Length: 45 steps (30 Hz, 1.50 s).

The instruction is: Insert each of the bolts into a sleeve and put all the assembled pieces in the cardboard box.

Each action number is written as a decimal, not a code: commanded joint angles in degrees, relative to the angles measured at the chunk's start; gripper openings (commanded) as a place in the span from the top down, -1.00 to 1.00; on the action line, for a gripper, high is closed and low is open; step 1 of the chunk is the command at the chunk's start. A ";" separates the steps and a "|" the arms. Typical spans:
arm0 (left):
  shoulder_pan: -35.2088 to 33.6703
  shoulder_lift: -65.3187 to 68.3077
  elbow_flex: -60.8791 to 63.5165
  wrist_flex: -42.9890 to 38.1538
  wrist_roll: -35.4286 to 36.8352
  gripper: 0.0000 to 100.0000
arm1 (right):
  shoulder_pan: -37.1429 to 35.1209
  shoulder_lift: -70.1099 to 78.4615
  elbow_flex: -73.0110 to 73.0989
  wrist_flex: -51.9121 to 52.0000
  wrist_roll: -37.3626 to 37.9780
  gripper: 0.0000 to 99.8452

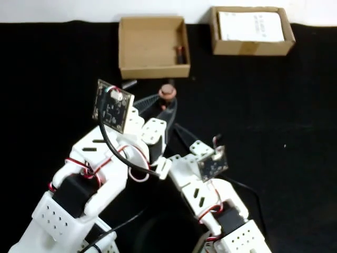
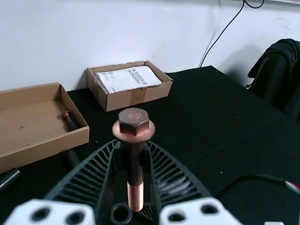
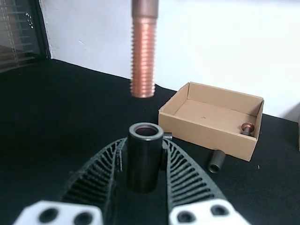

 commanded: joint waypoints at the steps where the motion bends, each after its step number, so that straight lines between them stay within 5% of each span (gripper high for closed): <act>1: 0.48 0.04 0.66 0.00 0.26 0.98 | -0.13 0.31 7.16 -1.27 0.09 0.98; 22: 0.31 0.04 6.90 -0.26 -4.13 0.98 | -0.04 0.13 7.16 -1.27 0.26 0.98; 30: -4.53 0.04 7.34 -0.26 -4.04 0.98 | -0.04 0.04 7.16 -1.27 0.26 0.98; 45: 0.48 6.55 2.59 -2.29 -3.96 0.98 | -0.04 0.04 7.16 -1.27 0.26 0.98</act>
